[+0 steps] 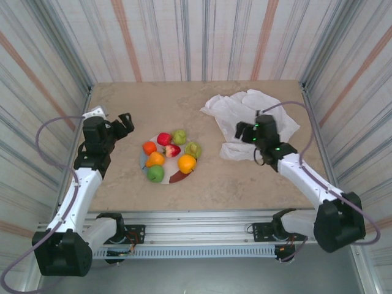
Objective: Place the fruits into the plastic bag
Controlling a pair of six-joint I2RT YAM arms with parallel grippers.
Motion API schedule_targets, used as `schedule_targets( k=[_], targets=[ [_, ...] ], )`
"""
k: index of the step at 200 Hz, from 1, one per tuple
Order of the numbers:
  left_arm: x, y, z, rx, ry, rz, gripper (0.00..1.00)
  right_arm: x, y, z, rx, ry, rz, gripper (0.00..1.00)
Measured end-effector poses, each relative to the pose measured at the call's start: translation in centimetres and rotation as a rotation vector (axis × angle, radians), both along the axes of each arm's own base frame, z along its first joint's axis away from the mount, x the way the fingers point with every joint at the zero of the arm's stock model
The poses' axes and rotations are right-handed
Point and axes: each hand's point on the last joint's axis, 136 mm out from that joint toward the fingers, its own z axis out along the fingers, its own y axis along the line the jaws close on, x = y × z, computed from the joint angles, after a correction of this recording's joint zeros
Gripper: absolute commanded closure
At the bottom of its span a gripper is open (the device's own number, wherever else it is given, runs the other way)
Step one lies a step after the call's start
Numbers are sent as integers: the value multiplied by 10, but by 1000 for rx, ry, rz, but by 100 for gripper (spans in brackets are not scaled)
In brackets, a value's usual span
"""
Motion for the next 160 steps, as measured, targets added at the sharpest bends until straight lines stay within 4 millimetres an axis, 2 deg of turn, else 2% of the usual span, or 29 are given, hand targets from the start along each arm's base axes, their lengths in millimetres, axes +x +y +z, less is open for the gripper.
schedule_targets(
  k=[23,42,59,67,98,112,129,148,160],
  targets=[
    [-11,-46,-2,-5,53,-153,1,-21,36,-37,-94,112,75,10],
    [-16,-79,0,28,80,-259,1,-28,48,-65,-204,183,94,8],
    [-16,-97,-1,67,104,-315,1,-22,54,-84,-283,219,86,12],
    [-14,-104,-4,86,119,-335,1,-17,54,-93,-319,232,81,18],
    [-6,-127,-18,153,183,-385,1,-5,46,-119,-432,269,65,59],
    [-2,-135,-23,181,203,-403,1,-5,42,-120,-461,273,69,74],
    [1,-147,-28,214,214,-430,1,-6,39,-112,-466,251,77,90],
    [4,-165,-31,265,201,-482,1,-19,31,-95,-439,220,97,99],
    [7,-178,-33,295,180,-523,2,-29,25,-81,-394,195,109,100]
  ],
)
